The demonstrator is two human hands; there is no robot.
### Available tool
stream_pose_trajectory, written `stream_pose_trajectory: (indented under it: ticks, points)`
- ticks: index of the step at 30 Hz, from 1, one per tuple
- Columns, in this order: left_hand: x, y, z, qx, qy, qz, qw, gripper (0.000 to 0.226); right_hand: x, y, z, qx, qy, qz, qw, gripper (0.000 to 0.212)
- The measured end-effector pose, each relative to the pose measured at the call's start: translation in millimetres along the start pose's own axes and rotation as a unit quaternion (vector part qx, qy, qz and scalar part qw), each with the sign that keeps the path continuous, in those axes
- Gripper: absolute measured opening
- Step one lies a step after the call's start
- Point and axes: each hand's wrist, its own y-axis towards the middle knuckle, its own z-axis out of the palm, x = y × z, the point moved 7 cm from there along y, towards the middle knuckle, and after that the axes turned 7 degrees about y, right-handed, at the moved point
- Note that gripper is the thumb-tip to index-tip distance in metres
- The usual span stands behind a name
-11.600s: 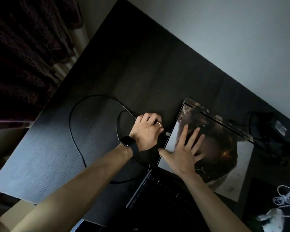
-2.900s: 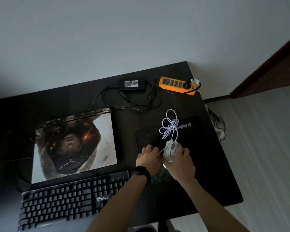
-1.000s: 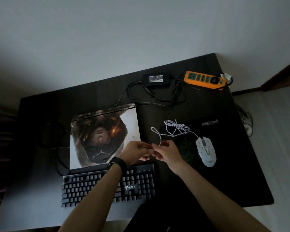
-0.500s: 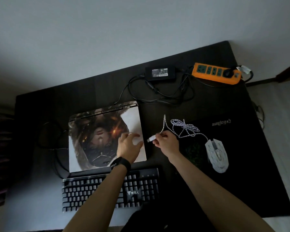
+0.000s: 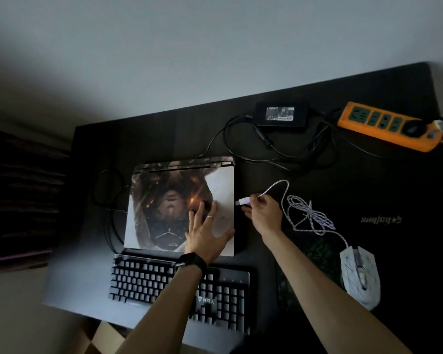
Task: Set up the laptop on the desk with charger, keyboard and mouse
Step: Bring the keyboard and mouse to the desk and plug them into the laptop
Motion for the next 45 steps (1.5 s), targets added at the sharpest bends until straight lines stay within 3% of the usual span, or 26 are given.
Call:
stream_pose_trajectory:
  ticks: [5, 8, 14, 21, 26, 34, 45]
  points:
    - [-0.3, -3.2, 1.6, 0.002, -0.011, -0.002, 1.000, 0.104, -19.6, -12.1, -11.8, 0.007, -0.028, 0.002, 1.000, 0.017]
    - [2.3, -0.1, 1.1, 0.014, -0.004, 0.000, 1.000, 0.106, -30.7, -22.0, -14.6, -0.025, 0.037, 0.024, 0.999, 0.013]
    - [6.5, 3.6, 0.1, 0.015, 0.014, 0.003, 1.000, 0.110, -20.7, -25.5, -3.0, -0.074, 0.072, -0.017, 0.994, 0.006]
    - [6.7, 3.0, 1.4, 0.009, 0.004, 0.003, 1.000, 0.109, -28.6, -36.7, 3.6, -0.062, -0.024, -0.065, 0.996, 0.014]
    - [8.3, 4.2, 2.3, 0.009, 0.006, 0.008, 1.000, 0.109, -32.9, -33.7, 4.5, -0.051, -0.007, -0.045, 0.998, 0.021]
    - [10.6, 5.2, 2.5, 0.016, 0.010, 0.017, 1.000, 0.111, -28.0, -31.6, 5.5, -0.058, 0.134, -0.011, 0.989, 0.023]
    - [8.4, 3.9, 1.6, 0.016, 0.017, 0.019, 1.000, 0.110, -46.9, -37.2, 3.8, -0.055, 0.132, 0.037, 0.989, 0.010]
